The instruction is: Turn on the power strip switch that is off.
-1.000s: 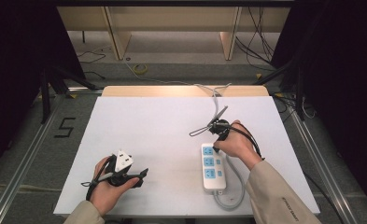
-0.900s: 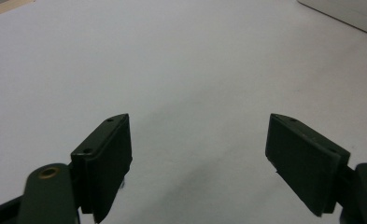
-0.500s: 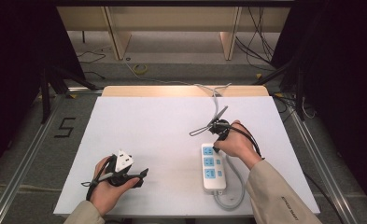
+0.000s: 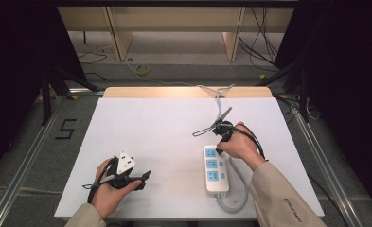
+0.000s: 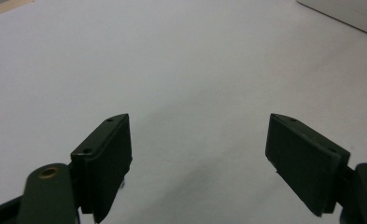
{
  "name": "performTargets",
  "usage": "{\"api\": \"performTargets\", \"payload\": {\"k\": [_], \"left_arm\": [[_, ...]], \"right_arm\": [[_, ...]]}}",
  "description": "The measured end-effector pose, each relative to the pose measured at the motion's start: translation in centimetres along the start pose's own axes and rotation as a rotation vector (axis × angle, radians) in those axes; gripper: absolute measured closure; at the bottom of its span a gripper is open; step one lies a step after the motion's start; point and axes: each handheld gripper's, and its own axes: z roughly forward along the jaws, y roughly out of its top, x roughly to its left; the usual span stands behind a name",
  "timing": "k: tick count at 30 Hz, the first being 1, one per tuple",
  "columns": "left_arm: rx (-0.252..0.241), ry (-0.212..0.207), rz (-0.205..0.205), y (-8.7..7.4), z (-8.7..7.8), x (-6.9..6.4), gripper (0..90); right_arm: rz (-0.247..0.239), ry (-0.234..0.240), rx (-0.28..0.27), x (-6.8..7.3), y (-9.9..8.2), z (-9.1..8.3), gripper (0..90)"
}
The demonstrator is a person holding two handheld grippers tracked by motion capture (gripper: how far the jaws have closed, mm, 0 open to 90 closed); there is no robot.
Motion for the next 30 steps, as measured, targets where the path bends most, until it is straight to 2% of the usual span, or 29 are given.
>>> {"api": "performTargets", "payload": {"k": [2, 4, 5, 6, 7, 19, 21, 30], "left_arm": [[-0.002, 0.0, -0.002, 0.01, 0.02, -0.02, 22.5], [-0.001, 0.0, 0.0, 0.02, 0.0, -0.03, 22.5], [-0.001, 0.0, -0.001, 0.01, 0.02, -0.03, 22.5], [0.0, 0.001, -0.001, 0.0, 0.03, -0.02, 22.5], [-0.001, 0.001, -0.001, -0.02, 0.04, 0.0, 22.6], [0.004, 0.002, -0.001, -0.05, 0.09, 0.14, 22.6], [0.003, 0.002, 0.002, -0.02, 0.06, 0.1, 22.6], [0.004, 0.0, 0.0, -0.03, 0.1, 0.11, 22.5]], "right_arm": [[-0.001, 0.013, 0.013, 0.03, -0.02, 0.03, 90.0], [-0.006, 0.006, 0.01, 0.11, -0.04, 0.02, 90.0], [-0.014, -0.025, -0.038, 0.13, -0.08, 0.02, 90.0], [-0.028, -0.084, -0.055, 0.02, -0.09, 0.06, 90.0], [-0.015, -0.081, -0.066, -0.11, -0.12, 0.12, 90.0], [-0.032, -0.066, -0.058, 0.11, -0.06, -0.12, 90.0], [-0.02, -0.06, -0.052, 0.07, -0.1, -0.16, 90.0], [-0.024, -0.051, -0.043, -0.03, -0.12, -0.3, 90.0]]}}
